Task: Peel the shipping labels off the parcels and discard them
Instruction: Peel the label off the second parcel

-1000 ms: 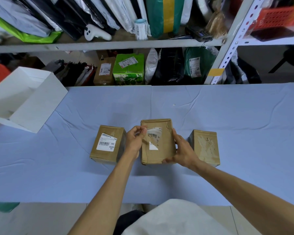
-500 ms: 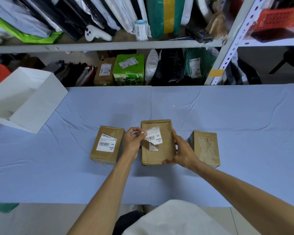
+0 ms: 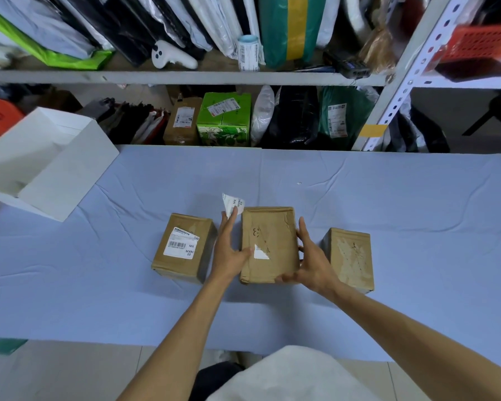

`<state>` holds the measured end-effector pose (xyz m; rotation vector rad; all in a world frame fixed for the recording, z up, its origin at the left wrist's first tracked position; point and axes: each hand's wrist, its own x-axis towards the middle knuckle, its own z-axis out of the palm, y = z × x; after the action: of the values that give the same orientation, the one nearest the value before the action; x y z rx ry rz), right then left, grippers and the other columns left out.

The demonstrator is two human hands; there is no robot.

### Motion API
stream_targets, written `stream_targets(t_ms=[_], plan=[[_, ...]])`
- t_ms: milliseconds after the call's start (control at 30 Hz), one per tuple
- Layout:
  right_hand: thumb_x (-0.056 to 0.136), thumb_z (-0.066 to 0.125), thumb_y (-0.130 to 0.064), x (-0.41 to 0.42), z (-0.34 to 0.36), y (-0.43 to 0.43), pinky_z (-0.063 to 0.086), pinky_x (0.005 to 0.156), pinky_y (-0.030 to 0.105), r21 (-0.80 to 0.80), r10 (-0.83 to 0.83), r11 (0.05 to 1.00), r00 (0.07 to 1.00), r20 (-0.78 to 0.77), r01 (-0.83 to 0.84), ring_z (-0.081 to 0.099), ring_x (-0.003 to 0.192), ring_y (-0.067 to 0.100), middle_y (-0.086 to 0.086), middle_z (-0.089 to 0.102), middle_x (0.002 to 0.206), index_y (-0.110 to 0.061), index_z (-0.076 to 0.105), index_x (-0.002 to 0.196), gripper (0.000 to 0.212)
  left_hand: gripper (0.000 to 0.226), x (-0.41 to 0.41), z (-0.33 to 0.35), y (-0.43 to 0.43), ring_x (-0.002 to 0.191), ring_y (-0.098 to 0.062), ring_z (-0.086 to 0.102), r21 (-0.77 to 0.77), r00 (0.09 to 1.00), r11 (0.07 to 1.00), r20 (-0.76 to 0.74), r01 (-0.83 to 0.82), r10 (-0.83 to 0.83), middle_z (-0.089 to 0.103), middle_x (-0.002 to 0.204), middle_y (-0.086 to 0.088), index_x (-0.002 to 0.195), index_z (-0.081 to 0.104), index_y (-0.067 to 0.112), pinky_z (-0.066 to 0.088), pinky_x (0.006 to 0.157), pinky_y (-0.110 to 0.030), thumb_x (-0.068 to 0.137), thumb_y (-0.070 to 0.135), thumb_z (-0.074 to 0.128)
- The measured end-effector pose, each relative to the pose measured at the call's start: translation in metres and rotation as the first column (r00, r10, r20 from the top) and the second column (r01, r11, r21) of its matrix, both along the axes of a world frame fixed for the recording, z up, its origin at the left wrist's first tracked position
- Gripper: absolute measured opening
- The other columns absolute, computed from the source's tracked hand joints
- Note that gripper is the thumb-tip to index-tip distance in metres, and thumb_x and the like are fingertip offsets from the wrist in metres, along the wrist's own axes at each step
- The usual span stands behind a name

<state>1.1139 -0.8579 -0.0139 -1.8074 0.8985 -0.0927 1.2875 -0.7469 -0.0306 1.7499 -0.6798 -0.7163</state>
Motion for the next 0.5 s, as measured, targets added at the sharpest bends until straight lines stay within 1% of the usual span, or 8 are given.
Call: stream_targets(t_ms=[67, 100, 167, 200, 267, 367, 433, 500], plan=[[0.052, 0.094, -0.011, -0.001, -0.002, 0.002, 0.044, 0.104, 0.031, 0.031, -0.028, 0.999, 0.999, 0.028, 0.027, 0.036, 0.128, 0.002, -0.031, 0.024, 0.138, -0.038, -0.018, 0.148, 0.150, 0.085, -0.002, -0.004, 0.006, 0.146, -0.017, 0.022, -0.006, 0.997, 1.000, -0.071, -0.008, 0.008, 0.016, 0.160, 0.004, 0.135, 0.046, 0.036, 0.045, 0.097, -0.017, 0.071, -0.011, 0.073], [0.051, 0.094, -0.011, -0.003, -0.004, 0.003, 0.045, 0.101, 0.026, 0.034, -0.038, 0.999, 0.998, 0.039, 0.037, 0.039, 0.126, 0.000, -0.038, 0.023, 0.135, -0.039, -0.017, 0.148, 0.150, 0.079, -0.003, -0.006, 0.009, 0.144, -0.018, 0.025, -0.010, 0.994, 1.000, -0.106, -0.007, 0.006, 0.017, 0.159, 0.004, 0.130, 0.053, 0.032, 0.049, 0.090, -0.016, 0.069, -0.014, 0.073], [0.049, 0.095, -0.011, -0.005, -0.008, 0.005, 0.047, 0.092, 0.014, 0.028, -0.050, 0.998, 0.997, 0.061, 0.049, 0.042, 0.119, -0.009, -0.047, 0.022, 0.131, -0.041, -0.012, 0.149, 0.150, 0.074, -0.005, -0.009, 0.014, 0.143, -0.018, 0.030, -0.022, 0.994, 1.000, -0.112, 0.010, -0.012, 0.018, 0.156, 0.006, 0.122, 0.059, 0.031, 0.052, 0.090, -0.020, 0.066, -0.016, 0.074], [0.048, 0.095, -0.011, -0.007, -0.009, 0.006, 0.047, 0.089, 0.011, 0.024, -0.060, 0.998, 0.996, 0.071, 0.058, 0.043, 0.118, -0.011, -0.048, 0.023, 0.131, -0.041, -0.009, 0.150, 0.149, 0.074, -0.007, -0.009, 0.017, 0.142, -0.018, 0.032, -0.032, 0.995, 0.999, -0.103, 0.014, -0.017, 0.019, 0.155, 0.006, 0.121, 0.060, 0.031, 0.052, 0.091, -0.020, 0.066, -0.017, 0.074], [0.046, 0.095, -0.013, -0.008, -0.010, 0.008, 0.048, 0.092, 0.016, 0.011, -0.082, 0.997, 0.994, 0.077, 0.081, 0.043, 0.121, -0.008, -0.039, 0.029, 0.138, -0.041, -0.002, 0.151, 0.145, 0.074, -0.010, -0.005, 0.018, 0.140, -0.016, 0.033, -0.044, 0.997, 0.999, -0.076, 0.009, -0.012, 0.014, 0.158, 0.006, 0.120, 0.059, 0.030, 0.052, 0.092, -0.020, 0.065, -0.017, 0.074], [0.044, 0.095, -0.020, -0.007, -0.011, 0.009, 0.048, 0.101, 0.034, 0.003, -0.111, 0.994, 0.990, 0.091, 0.111, 0.042, 0.129, 0.004, -0.021, 0.037, 0.144, -0.043, 0.010, 0.150, 0.138, 0.068, -0.013, -0.001, 0.016, 0.138, -0.017, 0.036, -0.037, 0.999, 0.999, -0.040, 0.012, -0.013, 0.007, 0.160, 0.007, 0.120, 0.060, 0.021, 0.053, 0.091, -0.021, 0.066, -0.018, 0.073], [0.045, 0.095, -0.023, -0.007, -0.012, 0.008, 0.048, 0.102, 0.037, 0.003, -0.127, 0.992, 0.987, 0.095, 0.128, 0.043, 0.128, 0.005, -0.019, 0.038, 0.141, -0.041, 0.015, 0.150, 0.132, 0.059, -0.014, -0.001, 0.016, 0.136, -0.017, 0.040, -0.018, 0.999, 0.999, -0.001, 0.037, -0.037, 0.007, 0.160, 0.007, 0.115, 0.062, 0.016, 0.052, 0.090, -0.017, 0.068, -0.018, 0.071], [0.049, 0.095, -0.022, -0.007, -0.013, 0.008, 0.048, 0.102, 0.038, 0.015, -0.140, 0.990, 0.985, 0.103, 0.139, 0.044, 0.127, 0.006, -0.016, 0.041, 0.140, -0.039, 0.019, 0.149, 0.127, 0.046, -0.018, -0.004, 0.018, 0.135, -0.012, 0.040, 0.012, 0.996, 0.998, 0.052, 0.066, -0.067, 0.010, 0.157, 0.012, 0.105, 0.065, 0.013, 0.047, 0.090, -0.010, 0.071, -0.017, 0.070]])
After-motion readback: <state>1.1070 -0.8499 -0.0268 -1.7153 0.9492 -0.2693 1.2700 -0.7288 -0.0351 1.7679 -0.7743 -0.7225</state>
